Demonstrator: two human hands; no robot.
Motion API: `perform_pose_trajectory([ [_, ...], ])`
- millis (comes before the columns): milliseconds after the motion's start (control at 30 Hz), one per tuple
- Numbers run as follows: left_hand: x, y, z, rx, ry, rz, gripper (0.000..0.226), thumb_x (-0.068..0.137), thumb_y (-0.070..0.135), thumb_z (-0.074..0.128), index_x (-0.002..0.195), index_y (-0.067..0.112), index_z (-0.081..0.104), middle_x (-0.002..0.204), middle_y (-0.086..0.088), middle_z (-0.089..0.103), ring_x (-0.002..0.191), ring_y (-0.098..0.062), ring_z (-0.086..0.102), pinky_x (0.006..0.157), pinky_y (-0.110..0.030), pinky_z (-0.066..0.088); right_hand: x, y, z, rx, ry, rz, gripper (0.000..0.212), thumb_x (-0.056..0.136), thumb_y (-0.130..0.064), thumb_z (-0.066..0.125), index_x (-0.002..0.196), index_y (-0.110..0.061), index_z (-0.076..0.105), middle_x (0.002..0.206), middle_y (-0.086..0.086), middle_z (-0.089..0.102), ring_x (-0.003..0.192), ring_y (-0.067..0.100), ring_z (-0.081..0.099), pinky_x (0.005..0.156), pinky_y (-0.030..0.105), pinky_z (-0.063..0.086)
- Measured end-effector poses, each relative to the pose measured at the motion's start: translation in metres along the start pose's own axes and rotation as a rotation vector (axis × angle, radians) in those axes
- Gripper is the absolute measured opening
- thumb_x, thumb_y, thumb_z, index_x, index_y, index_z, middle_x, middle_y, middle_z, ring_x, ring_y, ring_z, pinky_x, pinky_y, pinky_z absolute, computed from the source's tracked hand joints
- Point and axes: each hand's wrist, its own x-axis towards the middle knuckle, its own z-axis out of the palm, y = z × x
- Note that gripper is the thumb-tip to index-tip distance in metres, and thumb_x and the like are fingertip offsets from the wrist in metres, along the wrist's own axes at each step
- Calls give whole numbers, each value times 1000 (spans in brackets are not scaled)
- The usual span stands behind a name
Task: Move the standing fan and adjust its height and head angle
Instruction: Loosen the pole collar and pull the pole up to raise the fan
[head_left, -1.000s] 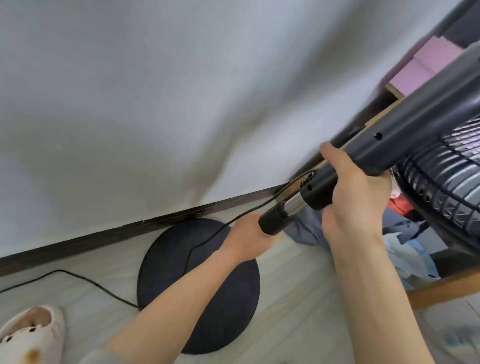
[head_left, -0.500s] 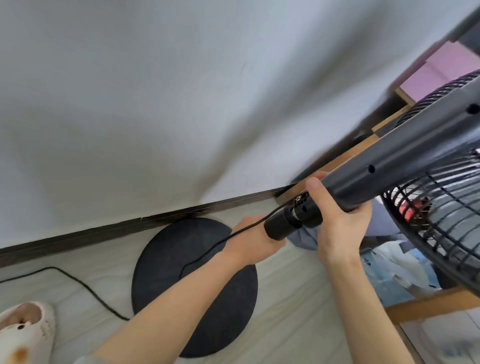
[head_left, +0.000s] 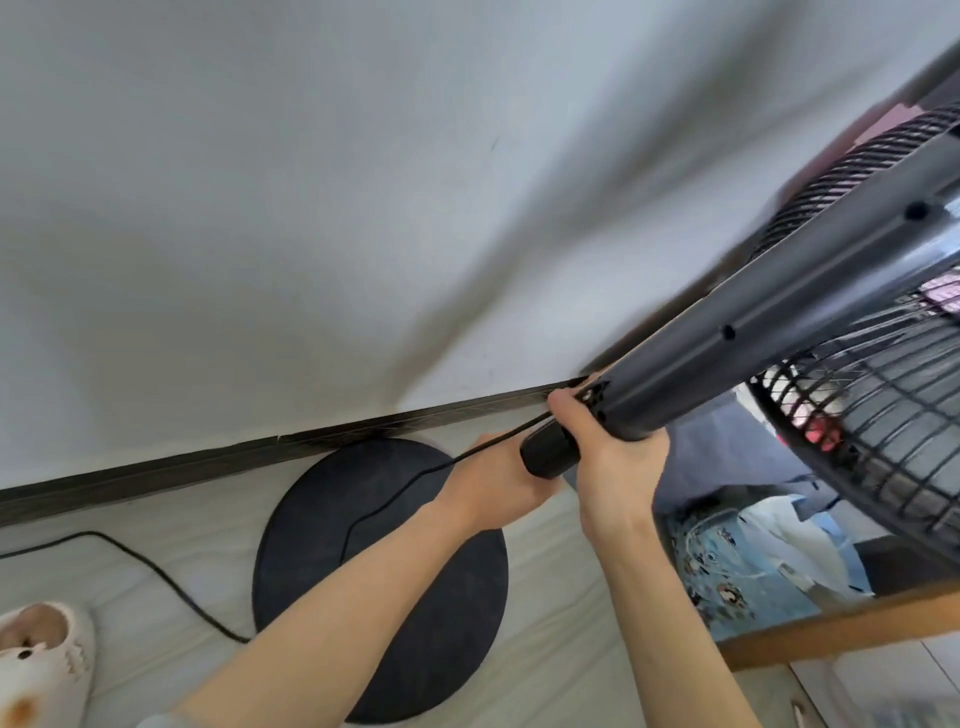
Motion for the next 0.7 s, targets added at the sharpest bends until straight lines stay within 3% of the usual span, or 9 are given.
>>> perform_pose_trajectory([
  [100,-2,3,0,-47,7,-32,7,73,35,55,76,36,49,64,13,62,57,-7,55,52,-36,48,12,-24,-6,14,98,-11,22,57,-23,87,61,-19,65,62,-7,68,61,11,65,58,26,54],
  [200,-8,0,1,-80,7,-40,19,71,35,60,64,46,48,57,24,56,49,-5,48,45,-27,32,10,-36,-13,-8,95,-62,40,60,-29,87,77,-1,66,69,1,68,64,11,66,58,21,53],
  [233,-9,0,0,-83,10,-39,16,70,37,60,64,46,48,58,25,57,50,-4,48,46,-27,32,7,-37,-15,-34,56,-86,42,64,-22,87,83,8,64,72,4,68,65,11,66,60,20,54],
  [300,-11,0,-2,-75,17,-36,14,66,40,60,63,48,48,59,27,56,51,-3,48,46,-29,31,4,-34,-22,-140,-64,-133,29,73,3,80,90,16,60,70,-2,69,66,5,65,62,16,53],
  [367,-13,2,-4,-78,20,-39,16,66,39,59,62,50,47,59,30,56,51,-1,49,46,-28,30,5,-31,-30,-217,-148,-155,18,77,12,73,89,14,60,69,-8,70,67,3,66,64,14,52],
  [433,-14,3,-4,-70,9,-47,18,67,38,60,62,49,47,60,30,56,51,1,49,47,-28,31,7,-28,-33,-205,-168,-167,14,81,5,75,87,8,63,74,-6,70,72,5,67,69,18,53],
  [500,-14,3,-3,-76,-4,-44,20,68,36,63,63,48,47,59,28,56,53,-2,50,47,-28,35,6,-21,-28,-148,-160,-127,6,84,-5,76,83,-7,70,81,-3,72,81,8,68,79,27,56],
  [600,-14,6,1,-68,-29,-28,18,70,31,62,70,39,47,62,17,59,59,-6,54,51,-31,40,1,-9,-16,-29,-163,71,21,88,-23,67,70,-27,77,87,2,78,93,19,73,95,46,56],
  [700,-11,5,2,9,-34,-22,14,72,34,59,74,35,44,63,9,57,57,-8,53,47,-27,36,6,-8,-6,40,-33,139,35,86,-36,69,52,-29,71,61,-3,71,66,18,73,78,38,58],
])
